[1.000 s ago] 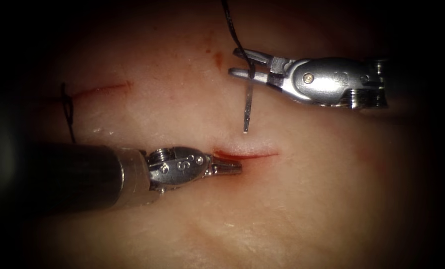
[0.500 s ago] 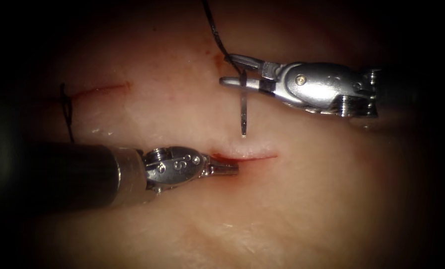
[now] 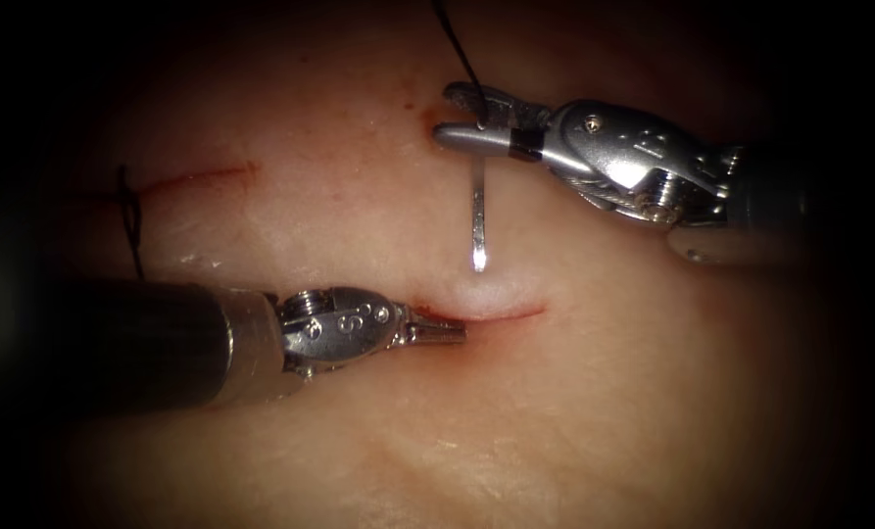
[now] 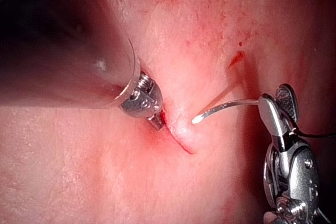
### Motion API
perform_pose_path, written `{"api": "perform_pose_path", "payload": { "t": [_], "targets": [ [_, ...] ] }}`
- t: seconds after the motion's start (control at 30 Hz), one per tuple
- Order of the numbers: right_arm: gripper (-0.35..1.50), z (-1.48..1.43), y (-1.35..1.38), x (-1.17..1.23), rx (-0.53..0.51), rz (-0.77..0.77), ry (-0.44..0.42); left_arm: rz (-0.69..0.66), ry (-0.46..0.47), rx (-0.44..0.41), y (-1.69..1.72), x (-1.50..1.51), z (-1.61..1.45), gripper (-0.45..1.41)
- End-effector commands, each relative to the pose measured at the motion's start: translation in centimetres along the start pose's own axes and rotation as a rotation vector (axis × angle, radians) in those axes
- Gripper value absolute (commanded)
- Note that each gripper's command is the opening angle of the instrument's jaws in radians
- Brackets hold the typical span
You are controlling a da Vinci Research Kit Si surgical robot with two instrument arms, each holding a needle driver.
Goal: Wound Closure
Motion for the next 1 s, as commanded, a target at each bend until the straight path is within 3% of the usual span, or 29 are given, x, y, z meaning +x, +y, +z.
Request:
{"api": "perform_pose_path", "payload": {
  "t": [0.03, 0.23, 0.33, 0.7, 1.0],
  "targets": [
    [-0.35, 0.11, -0.04, -0.09, 0.013, 0.001, -0.011, 0.000, 0.000, -0.004, 0.04, -0.05, 0.08, -0.25],
    [-0.35, 0.09, -0.10, -0.11, -0.006, -0.005, -0.075, -0.005, -0.002, -0.002, 0.03, -0.06, 0.06, -0.25],
    [-0.35, 0.05, -0.14, -0.13, -0.013, -0.113, -0.078, -0.004, -0.002, -0.002, 0.03, -0.06, 0.05, -0.25],
    [-0.35, -0.05, -0.20, -0.18, -0.065, -0.154, -0.085, -0.010, -0.002, -0.003, 0.02, -0.07, 0.05, -0.25],
    [-0.35, 0.01, -0.12, -0.34, -0.022, 0.012, -0.099, -0.009, -0.002, -0.004, 0.02, -0.07, 0.04, -0.25]
  ]
}}
